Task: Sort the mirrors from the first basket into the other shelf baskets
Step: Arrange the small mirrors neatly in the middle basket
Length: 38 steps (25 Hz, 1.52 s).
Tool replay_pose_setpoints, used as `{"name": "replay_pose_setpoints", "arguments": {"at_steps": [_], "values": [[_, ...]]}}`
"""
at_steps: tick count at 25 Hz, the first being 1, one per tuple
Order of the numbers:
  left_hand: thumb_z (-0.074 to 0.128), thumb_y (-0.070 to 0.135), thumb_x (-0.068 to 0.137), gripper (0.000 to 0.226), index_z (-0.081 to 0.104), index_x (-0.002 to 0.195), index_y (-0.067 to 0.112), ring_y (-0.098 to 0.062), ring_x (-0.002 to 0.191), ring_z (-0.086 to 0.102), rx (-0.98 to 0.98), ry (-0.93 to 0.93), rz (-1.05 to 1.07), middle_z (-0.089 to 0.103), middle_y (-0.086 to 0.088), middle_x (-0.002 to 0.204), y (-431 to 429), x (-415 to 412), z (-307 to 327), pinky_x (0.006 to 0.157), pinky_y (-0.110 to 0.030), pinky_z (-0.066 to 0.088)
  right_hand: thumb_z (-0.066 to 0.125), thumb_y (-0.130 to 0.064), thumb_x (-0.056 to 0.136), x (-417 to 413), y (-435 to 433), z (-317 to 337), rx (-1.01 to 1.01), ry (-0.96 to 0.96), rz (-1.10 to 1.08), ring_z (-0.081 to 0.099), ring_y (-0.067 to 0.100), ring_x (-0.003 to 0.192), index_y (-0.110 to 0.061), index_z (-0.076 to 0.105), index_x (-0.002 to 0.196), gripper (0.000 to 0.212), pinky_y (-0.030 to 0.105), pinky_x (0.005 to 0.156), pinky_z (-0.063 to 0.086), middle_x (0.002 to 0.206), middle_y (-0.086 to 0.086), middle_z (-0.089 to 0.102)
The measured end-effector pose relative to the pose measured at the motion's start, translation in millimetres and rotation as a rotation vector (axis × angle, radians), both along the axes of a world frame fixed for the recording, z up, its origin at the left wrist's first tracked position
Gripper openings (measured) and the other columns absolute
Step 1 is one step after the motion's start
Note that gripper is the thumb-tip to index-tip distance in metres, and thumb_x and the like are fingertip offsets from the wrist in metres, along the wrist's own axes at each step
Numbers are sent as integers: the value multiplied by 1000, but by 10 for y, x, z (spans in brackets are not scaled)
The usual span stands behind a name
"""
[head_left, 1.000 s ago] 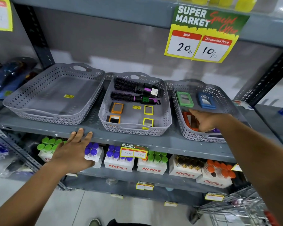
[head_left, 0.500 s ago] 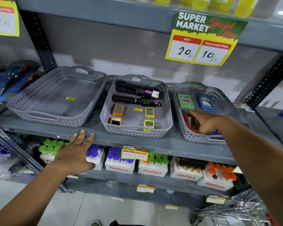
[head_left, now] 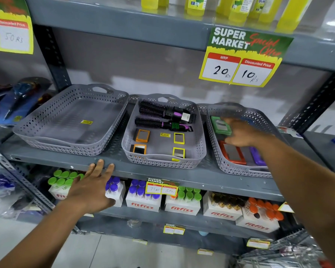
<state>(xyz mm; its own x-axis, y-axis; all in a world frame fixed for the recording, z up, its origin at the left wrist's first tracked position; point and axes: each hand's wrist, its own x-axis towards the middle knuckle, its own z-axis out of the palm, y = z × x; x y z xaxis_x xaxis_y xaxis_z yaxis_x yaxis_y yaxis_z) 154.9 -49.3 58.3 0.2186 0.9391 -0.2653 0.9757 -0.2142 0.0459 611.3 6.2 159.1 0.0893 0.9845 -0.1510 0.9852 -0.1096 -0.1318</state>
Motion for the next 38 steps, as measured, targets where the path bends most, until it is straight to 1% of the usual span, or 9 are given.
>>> {"name": "replay_pose_setpoints", "arguments": {"at_steps": [2, 5, 9, 14, 17, 22, 29, 32, 38], "values": [[61, 60, 75, 109, -15, 148, 34, -23, 145, -12, 4, 28, -2, -24, -1, 157, -9, 14, 3, 115, -50, 14, 67, -21, 81, -207, 102, 35, 68, 30, 42, 40, 33, 138, -27, 19, 155, 88, 36, 108, 38, 156, 15, 37], [61, 58, 76, 109, -16, 148, 32, -23, 146, -11, 9, 65, -3, -24, -2, 157, -12, 39, 24, 115, -50, 13, 64, -20, 85, -677, 233, 77, 90, -8, 212, 27, 30, 146, -25, 20, 155, 83, 45, 118, 29, 161, 12, 26], [63, 52, 75, 109, -16, 148, 34, -23, 146, -10, 29, 52, -2, -22, -3, 158, -27, 40, 35, 116, -50, 13, 63, -23, 84, -1263, 398, 50, 55, -105, 409, 39, 32, 139, -22, 31, 152, 75, 44, 109, 41, 153, 12, 38], [66, 46, 75, 110, -17, 147, 36, -22, 145, -11, 57, 42, 16, -24, -1, 156, -29, 40, -12, 116, -49, 10, 59, -26, 85, -1416, 586, -165, -119, -250, 332, 60, 37, 112, -18, 49, 137, 54, 49, 91, 54, 131, 16, 60], [66, 45, 75, 110, -17, 148, 35, -23, 145, -12, 65, 43, 8, -24, -2, 157, -39, 35, -18, 116, -49, 9, 59, -29, 90, -1404, 656, -223, -149, -270, 287, 58, 36, 117, -14, 52, 134, 47, 46, 96, 51, 134, 16, 58], [65, 45, 77, 110, -19, 147, 34, -25, 145, -13, 77, 51, -9, -25, -3, 156, -32, 18, -28, 116, -48, 7, 62, -27, 87, -1453, 746, -200, -167, -206, 245, 54, 33, 126, -18, 48, 141, 57, 40, 101, 48, 144, 11, 53], [62, 42, 78, 107, -18, 148, 31, -28, 145, -12, 53, 94, -27, -24, -7, 156, -29, 33, 17, 115, -52, 8, 61, -28, 92, -2030, 872, -195, -152, -117, 404, 49, 30, 132, -20, 40, 148, 60, 41, 104, 46, 153, 7, 44], [63, 40, 79, 107, -19, 147, 31, -30, 145, -12, 47, 87, -37, -25, -9, 156, -32, 36, 26, 115, -55, 9, 61, -25, 91, -2186, 919, -262, -178, -110, 422, 53, 32, 126, -18, 42, 146, 59, 44, 102, 48, 149, 9, 49], [63, 35, 79, 107, -20, 146, 30, -30, 144, -14, 33, 60, -45, -25, -9, 156, -31, 16, 40, 116, -54, 8, 65, -26, 89, -2293, 1038, -327, -203, -97, 410, 61, 31, 112, -14, 58, 127, 40, 46, 98, 50, 127, 11, 63]]}}
